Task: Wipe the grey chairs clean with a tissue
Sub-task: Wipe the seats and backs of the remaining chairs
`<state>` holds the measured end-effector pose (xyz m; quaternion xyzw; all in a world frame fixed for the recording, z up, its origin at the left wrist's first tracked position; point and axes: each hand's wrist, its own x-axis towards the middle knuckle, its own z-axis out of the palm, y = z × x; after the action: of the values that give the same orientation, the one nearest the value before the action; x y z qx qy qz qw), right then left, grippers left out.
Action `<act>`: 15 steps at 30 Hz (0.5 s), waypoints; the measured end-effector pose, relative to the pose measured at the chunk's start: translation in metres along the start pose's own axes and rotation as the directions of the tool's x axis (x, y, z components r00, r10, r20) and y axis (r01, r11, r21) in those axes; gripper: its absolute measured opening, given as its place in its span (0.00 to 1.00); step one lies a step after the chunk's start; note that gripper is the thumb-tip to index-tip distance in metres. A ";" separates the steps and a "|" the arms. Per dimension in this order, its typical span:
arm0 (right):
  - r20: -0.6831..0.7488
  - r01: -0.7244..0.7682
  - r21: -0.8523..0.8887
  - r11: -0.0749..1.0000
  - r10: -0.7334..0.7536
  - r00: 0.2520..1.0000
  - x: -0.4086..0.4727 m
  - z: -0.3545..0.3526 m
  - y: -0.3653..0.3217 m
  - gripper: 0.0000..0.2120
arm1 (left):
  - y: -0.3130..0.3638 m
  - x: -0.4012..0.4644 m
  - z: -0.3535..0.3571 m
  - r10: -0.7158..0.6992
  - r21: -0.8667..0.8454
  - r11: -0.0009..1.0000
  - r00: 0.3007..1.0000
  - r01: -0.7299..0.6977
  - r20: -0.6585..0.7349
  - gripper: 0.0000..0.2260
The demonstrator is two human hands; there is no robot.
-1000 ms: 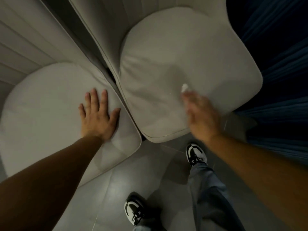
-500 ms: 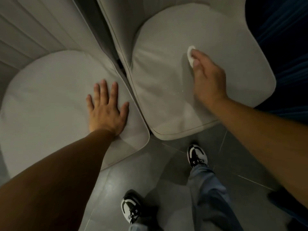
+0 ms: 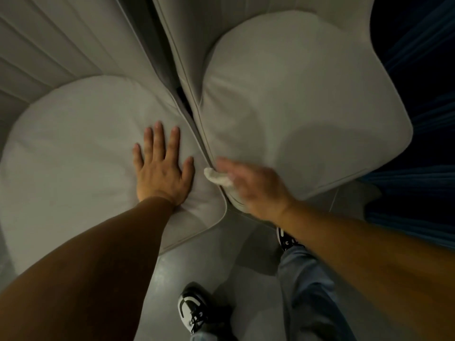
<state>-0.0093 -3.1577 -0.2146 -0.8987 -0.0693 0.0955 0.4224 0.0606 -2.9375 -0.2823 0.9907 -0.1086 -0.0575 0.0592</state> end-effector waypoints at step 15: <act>-0.127 0.049 -0.235 0.971 -0.081 0.989 -0.018 -0.004 0.029 0.23 | -0.002 0.000 0.004 0.003 0.005 1.000 1.000 -0.003 -0.006 0.32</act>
<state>-0.0248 -3.1829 -0.2319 -0.9434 -0.0807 0.0115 0.3215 0.0605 -2.9358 -0.2867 0.9908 -0.1102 -0.0541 0.0571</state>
